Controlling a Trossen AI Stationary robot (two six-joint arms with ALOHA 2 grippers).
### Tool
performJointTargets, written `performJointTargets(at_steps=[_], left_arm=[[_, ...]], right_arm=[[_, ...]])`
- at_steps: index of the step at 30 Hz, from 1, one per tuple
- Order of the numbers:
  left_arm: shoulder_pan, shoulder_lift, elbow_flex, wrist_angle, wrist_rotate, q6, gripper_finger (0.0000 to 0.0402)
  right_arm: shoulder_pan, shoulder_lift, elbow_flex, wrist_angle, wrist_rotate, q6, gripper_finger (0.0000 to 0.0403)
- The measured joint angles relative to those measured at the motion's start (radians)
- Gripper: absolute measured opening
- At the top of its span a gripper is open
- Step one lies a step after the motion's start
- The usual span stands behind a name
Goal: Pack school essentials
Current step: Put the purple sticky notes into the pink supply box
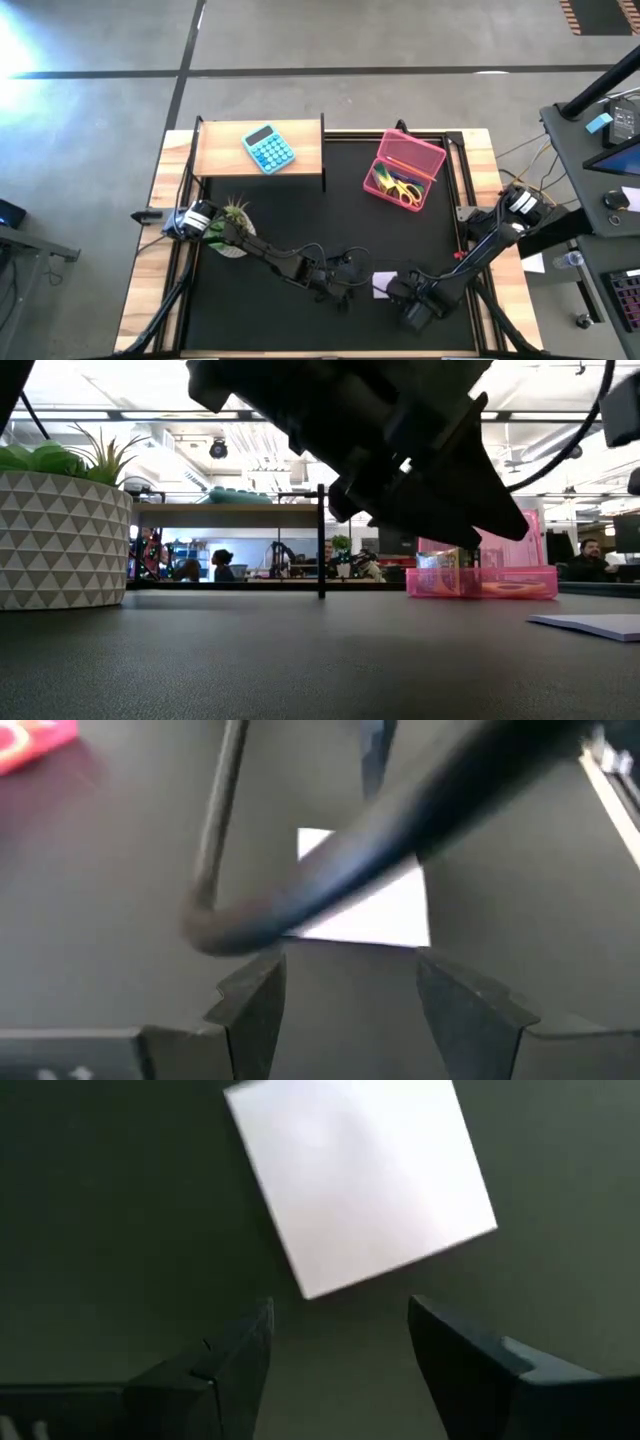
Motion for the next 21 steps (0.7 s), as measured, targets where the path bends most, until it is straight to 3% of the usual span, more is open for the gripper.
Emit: performJointTargets(at_steps=[6,21], left_arm=[[0.004,0.0,-0.001,0.008,-0.043,0.0,0.0205],[0.016,0.002,-0.07,0.02,-0.053,-0.001,0.0205]], right_arm=[[0.0,-0.001,-0.059,0.034,-0.001,0.012,0.0223],[-0.036,-0.001,-0.113,0.21,0.053,-0.134,0.0223]])
